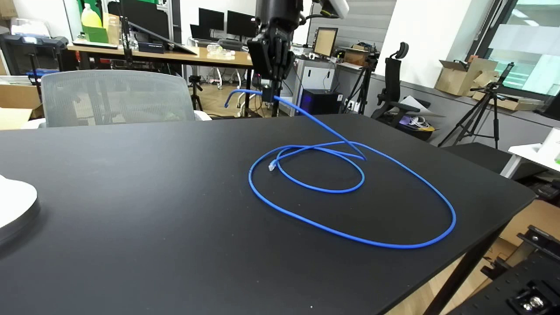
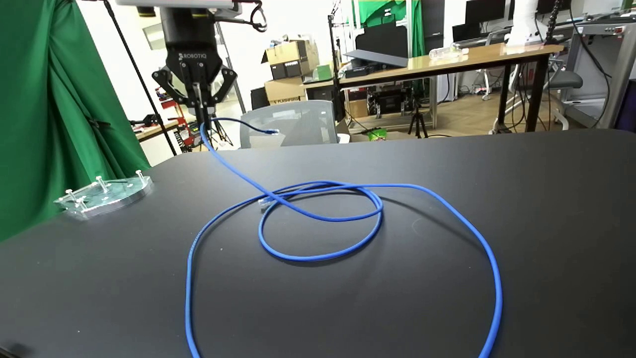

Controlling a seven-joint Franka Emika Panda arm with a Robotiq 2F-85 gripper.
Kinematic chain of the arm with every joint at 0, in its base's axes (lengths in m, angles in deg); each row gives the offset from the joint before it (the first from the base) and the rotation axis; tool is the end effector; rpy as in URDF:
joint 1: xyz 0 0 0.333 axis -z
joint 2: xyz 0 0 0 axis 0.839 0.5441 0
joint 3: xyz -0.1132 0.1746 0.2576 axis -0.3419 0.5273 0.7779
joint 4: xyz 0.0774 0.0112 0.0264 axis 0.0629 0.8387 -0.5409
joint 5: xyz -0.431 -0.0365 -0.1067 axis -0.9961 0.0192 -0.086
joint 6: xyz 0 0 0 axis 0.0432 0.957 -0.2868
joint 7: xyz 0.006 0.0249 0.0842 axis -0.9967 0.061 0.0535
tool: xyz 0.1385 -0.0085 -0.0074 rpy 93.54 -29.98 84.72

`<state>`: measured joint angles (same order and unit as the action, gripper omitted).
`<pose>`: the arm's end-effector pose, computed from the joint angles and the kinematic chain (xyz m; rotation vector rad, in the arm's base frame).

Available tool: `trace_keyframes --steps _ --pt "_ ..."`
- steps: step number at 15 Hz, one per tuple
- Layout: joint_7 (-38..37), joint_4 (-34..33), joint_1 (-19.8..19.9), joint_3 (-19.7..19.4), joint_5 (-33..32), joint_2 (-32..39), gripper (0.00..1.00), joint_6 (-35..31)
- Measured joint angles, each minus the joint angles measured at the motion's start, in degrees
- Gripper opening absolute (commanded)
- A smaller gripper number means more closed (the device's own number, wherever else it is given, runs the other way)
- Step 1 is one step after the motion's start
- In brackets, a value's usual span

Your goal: Spread the cable on the table

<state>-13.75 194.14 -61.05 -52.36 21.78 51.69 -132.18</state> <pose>0.5803 0.1204 0.2468 -2.8490 -0.9536 0.2213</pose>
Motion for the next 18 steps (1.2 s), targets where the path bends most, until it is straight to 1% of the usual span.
trace_keyframes --steps 4,7,11,13,17,18 --pt "-0.64 0.01 -1.59 1.81 -0.15 1.08 0.02 0.08" --pt "-2.57 0.04 -2.74 2.58 -0.51 1.9 0.02 -1.25" --pt "-1.43 0.62 -4.09 4.3 -3.66 2.97 0.02 -0.56" --pt "1.3 0.98 -4.49 5.47 -4.56 3.55 0.02 1.18" --pt "10.55 1.77 -4.55 7.27 -5.17 3.99 0.02 5.45" --pt "12.2 2.04 -4.55 7.5 -5.67 4.0 0.31 6.09"
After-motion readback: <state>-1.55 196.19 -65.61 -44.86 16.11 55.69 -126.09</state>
